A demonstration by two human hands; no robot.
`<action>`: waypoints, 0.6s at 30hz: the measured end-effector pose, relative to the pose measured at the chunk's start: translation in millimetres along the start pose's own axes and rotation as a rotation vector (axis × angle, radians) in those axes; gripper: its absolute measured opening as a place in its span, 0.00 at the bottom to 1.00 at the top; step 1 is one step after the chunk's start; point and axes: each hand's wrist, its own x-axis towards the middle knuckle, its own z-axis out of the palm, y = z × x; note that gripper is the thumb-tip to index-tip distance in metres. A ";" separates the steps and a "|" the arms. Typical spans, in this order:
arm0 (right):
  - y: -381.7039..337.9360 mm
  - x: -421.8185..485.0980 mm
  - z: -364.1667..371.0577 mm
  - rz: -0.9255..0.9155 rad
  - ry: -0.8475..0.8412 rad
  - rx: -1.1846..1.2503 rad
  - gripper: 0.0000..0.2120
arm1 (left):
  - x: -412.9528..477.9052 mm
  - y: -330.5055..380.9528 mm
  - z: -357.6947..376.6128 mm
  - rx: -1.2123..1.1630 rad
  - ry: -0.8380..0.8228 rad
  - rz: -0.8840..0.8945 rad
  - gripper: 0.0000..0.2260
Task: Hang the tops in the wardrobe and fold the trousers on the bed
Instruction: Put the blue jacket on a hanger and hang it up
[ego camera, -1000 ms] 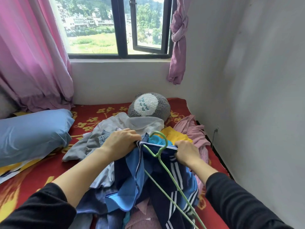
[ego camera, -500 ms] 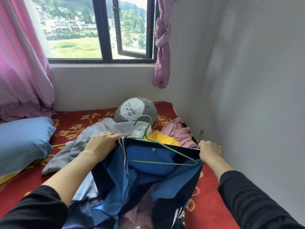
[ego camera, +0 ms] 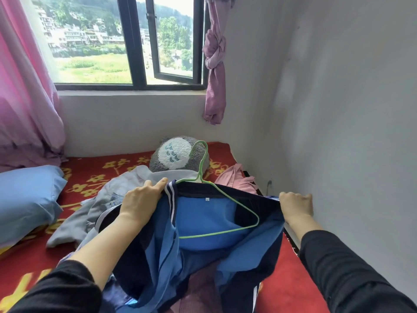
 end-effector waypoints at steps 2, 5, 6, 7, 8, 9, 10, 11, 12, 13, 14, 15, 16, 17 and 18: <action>-1.7 -1.1 -3.0 0.059 -0.027 0.156 0.12 | 2.1 0.8 -2.4 0.034 0.018 -0.026 0.20; -10.1 12.1 -6.1 0.158 -0.059 0.560 0.11 | 4.8 0.5 -5.6 0.032 -0.007 -0.076 0.18; -15.7 15.6 -10.7 0.182 -0.100 0.811 0.12 | 5.8 1.5 -6.7 0.029 -0.022 -0.087 0.17; -23.3 16.0 -18.1 0.185 -0.150 1.088 0.13 | 6.7 3.2 -7.3 0.013 -0.037 -0.104 0.16; -31.6 12.0 -27.3 0.137 -0.213 1.306 0.14 | 7.2 5.6 -7.3 -0.027 -0.053 -0.128 0.14; -41.8 5.2 -34.8 0.040 -0.316 1.442 0.12 | 7.1 8.2 -6.6 -0.089 -0.067 -0.155 0.12; -51.9 -6.0 -42.4 -0.072 -0.456 1.501 0.10 | 6.2 10.8 -5.7 -0.163 -0.081 -0.182 0.09; -62.2 -20.4 -49.7 -0.172 -0.644 1.496 0.06 | 4.7 13.5 -4.4 -0.230 -0.084 -0.199 0.07; -70.3 -36.1 -58.3 -0.261 -0.854 1.409 0.06 | 2.6 15.7 -3.3 -0.285 -0.070 -0.201 0.05; -75.4 -46.4 -60.5 -0.355 -1.016 1.282 0.08 | 0.0 16.9 -3.5 -0.331 -0.038 -0.188 0.04; -78.5 -51.8 -60.2 -0.429 -1.099 1.180 0.06 | -2.4 17.3 -5.5 -0.371 0.009 -0.168 0.03; -81.2 -53.2 -61.0 -0.446 -1.068 1.143 0.04 | -4.3 15.7 -8.5 -0.406 0.058 -0.147 0.04; -82.4 -51.8 -61.9 -0.409 -0.942 1.189 0.03 | -5.4 13.4 -12.4 -0.438 0.099 -0.131 0.04; -82.7 -46.6 -61.4 -0.329 -0.738 1.270 0.04 | -6.6 10.2 -16.7 -0.463 0.133 -0.122 0.06; -81.9 -42.9 -64.1 -0.219 -0.481 1.338 0.05 | -8.8 6.7 -20.9 -0.481 0.162 -0.122 0.07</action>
